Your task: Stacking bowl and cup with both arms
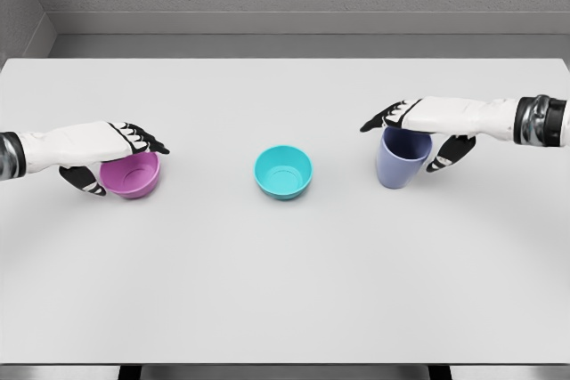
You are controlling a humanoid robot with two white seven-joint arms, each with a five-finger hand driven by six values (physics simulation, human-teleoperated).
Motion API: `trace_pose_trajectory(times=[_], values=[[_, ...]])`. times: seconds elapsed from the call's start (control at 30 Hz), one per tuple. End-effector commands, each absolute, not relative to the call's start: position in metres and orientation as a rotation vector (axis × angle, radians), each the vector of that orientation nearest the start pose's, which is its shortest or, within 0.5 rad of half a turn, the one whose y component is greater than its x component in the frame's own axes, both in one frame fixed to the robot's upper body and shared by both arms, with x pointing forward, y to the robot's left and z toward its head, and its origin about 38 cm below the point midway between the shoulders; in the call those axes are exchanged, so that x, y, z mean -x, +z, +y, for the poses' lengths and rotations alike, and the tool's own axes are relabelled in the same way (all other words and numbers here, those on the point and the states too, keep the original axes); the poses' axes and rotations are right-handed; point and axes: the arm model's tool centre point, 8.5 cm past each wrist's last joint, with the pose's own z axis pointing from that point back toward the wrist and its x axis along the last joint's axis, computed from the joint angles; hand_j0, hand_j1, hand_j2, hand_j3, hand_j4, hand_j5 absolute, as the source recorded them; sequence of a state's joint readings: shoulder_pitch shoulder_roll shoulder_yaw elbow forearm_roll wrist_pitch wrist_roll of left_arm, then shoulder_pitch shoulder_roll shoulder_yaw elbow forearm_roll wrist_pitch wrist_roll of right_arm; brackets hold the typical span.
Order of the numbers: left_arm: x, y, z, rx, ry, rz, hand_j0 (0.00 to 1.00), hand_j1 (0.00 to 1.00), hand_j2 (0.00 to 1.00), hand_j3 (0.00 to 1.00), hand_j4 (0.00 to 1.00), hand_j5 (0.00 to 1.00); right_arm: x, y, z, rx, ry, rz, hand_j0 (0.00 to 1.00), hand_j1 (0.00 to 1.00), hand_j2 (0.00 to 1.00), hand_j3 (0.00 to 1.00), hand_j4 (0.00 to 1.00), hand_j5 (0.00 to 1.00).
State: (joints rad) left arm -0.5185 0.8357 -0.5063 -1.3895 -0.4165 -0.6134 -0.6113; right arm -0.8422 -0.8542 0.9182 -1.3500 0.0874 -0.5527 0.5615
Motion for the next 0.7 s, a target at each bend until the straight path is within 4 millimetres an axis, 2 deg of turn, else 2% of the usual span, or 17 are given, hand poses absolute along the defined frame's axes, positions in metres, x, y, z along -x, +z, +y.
trace_pose_trajectory(times=[0.0, 0.6, 0.67], values=[[-0.4216, 0.18, 0.3452, -0.36, -2.051, -1.237, 1.0, 1.0, 1.0, 1.0, 1.0, 1.0, -0.4497, 0.2153, -0.2948, 0.148, 2.001, -1.371, 1.0, 1.0, 1.0, 1.0, 1.0, 1.0], [-0.4233, 0.1745, 0.3463, -0.365, -2.053, -1.217, 1.0, 1.0, 1.0, 1.0, 1.0, 1.0, -0.4492, 0.2188, -0.2961, 0.156, 2.011, -1.371, 1.0, 1.0, 1.0, 1.0, 1.0, 1.0], [-0.4233, 0.1745, 0.3463, -0.365, -2.053, -1.217, 0.95, 0.95, 0.95, 0.95, 0.95, 0.95, -0.449, 0.219, -0.2966, 0.157, 2.012, -1.371, 1.0, 1.0, 1.0, 1.0, 1.0, 1.0]])
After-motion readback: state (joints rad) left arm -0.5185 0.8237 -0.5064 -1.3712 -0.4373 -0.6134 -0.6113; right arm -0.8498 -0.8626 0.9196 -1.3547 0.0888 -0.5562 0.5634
